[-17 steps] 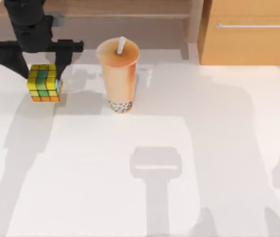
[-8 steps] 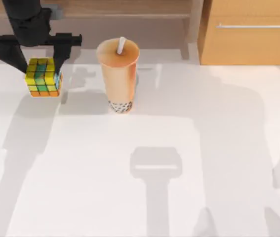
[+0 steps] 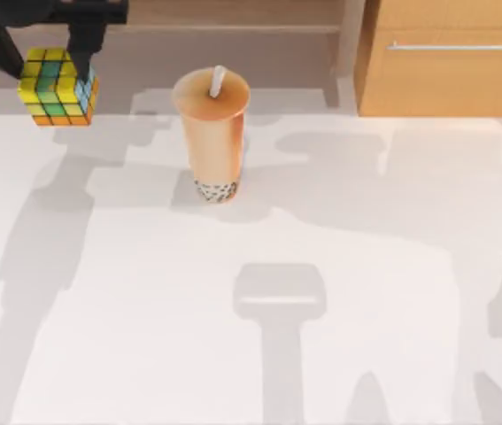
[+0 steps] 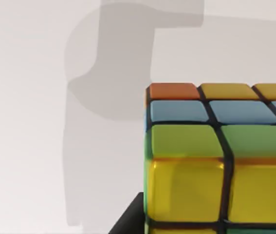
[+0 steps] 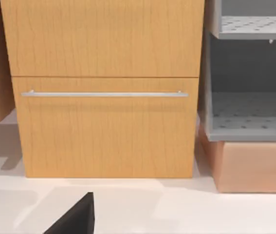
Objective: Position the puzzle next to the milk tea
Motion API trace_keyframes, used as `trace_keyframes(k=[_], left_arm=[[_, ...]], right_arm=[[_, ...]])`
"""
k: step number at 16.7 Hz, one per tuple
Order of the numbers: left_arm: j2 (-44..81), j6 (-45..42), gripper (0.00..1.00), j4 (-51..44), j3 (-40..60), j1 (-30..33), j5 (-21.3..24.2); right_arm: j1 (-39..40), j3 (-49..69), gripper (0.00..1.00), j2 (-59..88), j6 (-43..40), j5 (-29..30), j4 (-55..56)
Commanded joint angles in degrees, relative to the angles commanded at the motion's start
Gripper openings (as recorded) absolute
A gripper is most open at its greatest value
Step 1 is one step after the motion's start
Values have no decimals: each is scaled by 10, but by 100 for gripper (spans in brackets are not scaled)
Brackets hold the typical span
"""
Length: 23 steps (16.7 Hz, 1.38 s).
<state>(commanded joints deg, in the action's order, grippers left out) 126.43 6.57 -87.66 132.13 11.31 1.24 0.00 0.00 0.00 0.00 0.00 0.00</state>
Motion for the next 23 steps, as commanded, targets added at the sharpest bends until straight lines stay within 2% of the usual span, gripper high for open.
trace_keyframes(k=[4,11,16,23], left_arm=[[27,6,0,24,-35,-1,0],[108,30,0,130,-100,2,-20],[112,30,0,133,-103,2,-21],[112,30,53,133,-103,2,-21]], right_arm=[[0,0,100,0,0,0,0],[0,0,100,0,0,0,0],[0,0,100,0,0,0,0],[0,0,100,0,0,0,0]])
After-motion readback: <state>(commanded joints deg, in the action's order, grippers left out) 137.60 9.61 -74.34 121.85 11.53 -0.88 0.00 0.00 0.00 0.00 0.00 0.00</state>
